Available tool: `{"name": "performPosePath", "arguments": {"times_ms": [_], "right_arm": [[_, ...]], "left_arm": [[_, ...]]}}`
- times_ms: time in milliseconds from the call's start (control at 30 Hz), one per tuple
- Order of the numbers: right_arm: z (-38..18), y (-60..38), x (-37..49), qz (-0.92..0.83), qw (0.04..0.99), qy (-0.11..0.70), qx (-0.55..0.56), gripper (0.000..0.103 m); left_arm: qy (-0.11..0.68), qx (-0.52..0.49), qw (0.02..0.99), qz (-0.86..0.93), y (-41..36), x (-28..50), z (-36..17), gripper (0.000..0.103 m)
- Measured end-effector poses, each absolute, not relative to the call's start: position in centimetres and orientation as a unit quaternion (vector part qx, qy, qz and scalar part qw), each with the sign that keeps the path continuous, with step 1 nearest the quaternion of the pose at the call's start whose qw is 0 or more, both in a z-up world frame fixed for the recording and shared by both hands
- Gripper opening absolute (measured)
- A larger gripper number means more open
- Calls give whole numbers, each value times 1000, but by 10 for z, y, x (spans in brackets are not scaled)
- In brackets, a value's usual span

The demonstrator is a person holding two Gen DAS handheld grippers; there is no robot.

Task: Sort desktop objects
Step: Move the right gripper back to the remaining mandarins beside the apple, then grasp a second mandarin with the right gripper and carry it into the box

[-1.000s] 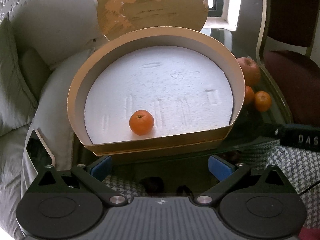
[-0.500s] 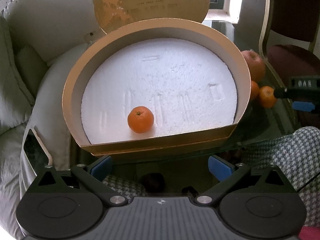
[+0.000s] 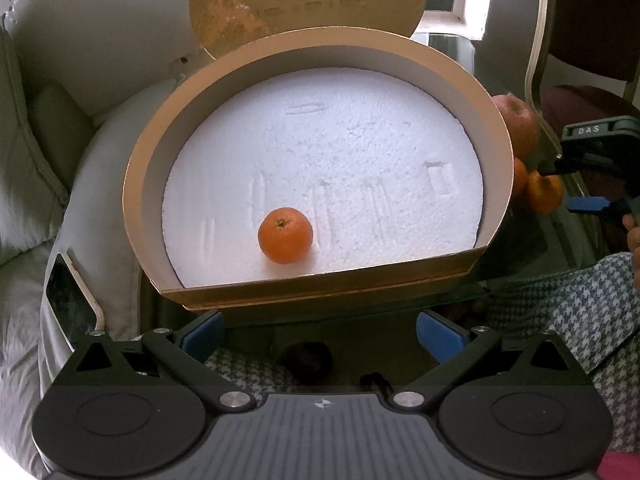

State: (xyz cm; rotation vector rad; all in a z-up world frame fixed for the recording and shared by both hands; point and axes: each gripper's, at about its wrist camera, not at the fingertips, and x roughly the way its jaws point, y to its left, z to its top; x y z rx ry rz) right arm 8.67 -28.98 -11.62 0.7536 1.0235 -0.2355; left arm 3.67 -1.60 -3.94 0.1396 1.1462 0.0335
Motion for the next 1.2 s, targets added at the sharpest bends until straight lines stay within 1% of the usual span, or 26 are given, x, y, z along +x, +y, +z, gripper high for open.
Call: {"name": "performPosePath", "arguments": {"times_ms": [300,367,433,633,1200], "right_arm": [[-123,-287,97,-124,789,481,362,61],[-125,-286,100,-128,788,483,360,59],[-126,-285,102,-129,786,486,360,55],[-127,-286,102,-137,789,482,355,49],[-129,-299,80,-129,782,486,367,48]], "left_arm": [[544,64,836,17,-16,37,-41,102],[544,63,836,17,-16,37,-41,102],[544,62,837,18,-15,37,-41,102],[545,59,836,19,-15,36,-41,102],[531,48,846,19,-10,23,-31,102]]}}
